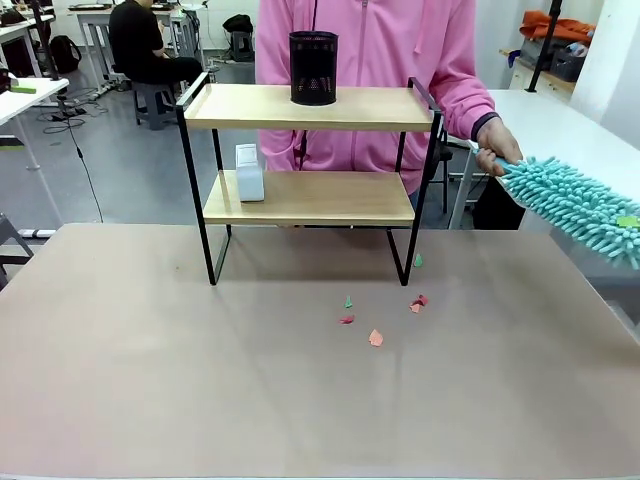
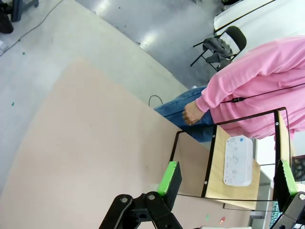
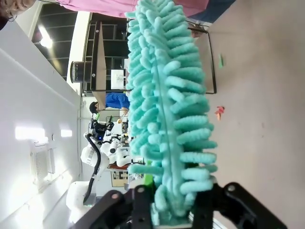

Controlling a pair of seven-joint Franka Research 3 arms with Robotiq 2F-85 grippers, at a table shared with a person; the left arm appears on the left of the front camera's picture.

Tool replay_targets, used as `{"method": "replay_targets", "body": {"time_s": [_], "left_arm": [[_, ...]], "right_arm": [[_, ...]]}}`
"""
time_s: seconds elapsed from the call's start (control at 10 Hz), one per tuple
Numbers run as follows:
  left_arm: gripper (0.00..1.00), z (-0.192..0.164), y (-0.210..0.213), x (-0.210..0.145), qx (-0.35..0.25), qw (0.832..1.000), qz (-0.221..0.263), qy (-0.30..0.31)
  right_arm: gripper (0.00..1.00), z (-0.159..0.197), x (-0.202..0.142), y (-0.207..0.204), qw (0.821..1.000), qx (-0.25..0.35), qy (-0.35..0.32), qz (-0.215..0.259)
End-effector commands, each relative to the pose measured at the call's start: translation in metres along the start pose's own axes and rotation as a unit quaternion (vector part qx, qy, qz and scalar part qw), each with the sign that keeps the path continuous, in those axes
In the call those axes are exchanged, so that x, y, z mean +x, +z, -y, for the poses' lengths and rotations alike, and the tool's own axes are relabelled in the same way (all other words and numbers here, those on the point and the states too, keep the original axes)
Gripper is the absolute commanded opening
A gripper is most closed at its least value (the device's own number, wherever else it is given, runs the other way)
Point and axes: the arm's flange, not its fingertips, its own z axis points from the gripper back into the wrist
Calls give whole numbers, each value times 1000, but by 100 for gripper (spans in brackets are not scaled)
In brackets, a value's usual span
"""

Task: Clean the shelf.
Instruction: Hand the Duster back to the human.

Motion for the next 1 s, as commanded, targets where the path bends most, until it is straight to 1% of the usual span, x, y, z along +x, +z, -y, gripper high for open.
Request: {"method": "replay_targets", "body": {"time_s": [0.0,0.1,0.2,0.3,0.5,0.7,0.8,0.9], "left_arm": [[100,-1,0,-1,0,1000,0,-2],[100,-1,0,-1,0,1000,0,-2],[100,-1,0,-1,0,1000,0,-2],[100,-1,0,-1,0,1000,0,-2],[100,-1,0,-1,0,1000,0,-2],[100,-1,0,-1,0,1000,0,-2],[100,0,0,0,0,1000,0,0],[100,11,1,-22,-47,996,-72,1]], "right_arm": [[100,-5,-1,0,1000,10,4,2],[100,-9,-3,1,1000,19,10,1],[95,-12,-4,3,1000,27,13,-2],[100,-20,-7,6,999,43,19,-6],[100,-45,-17,20,997,69,38,-11],[100,-78,-36,26,993,84,70,-41],[100,-99,-48,23,991,81,89,-56],[100,-117,-59,16,988,88,99,-74]]}}
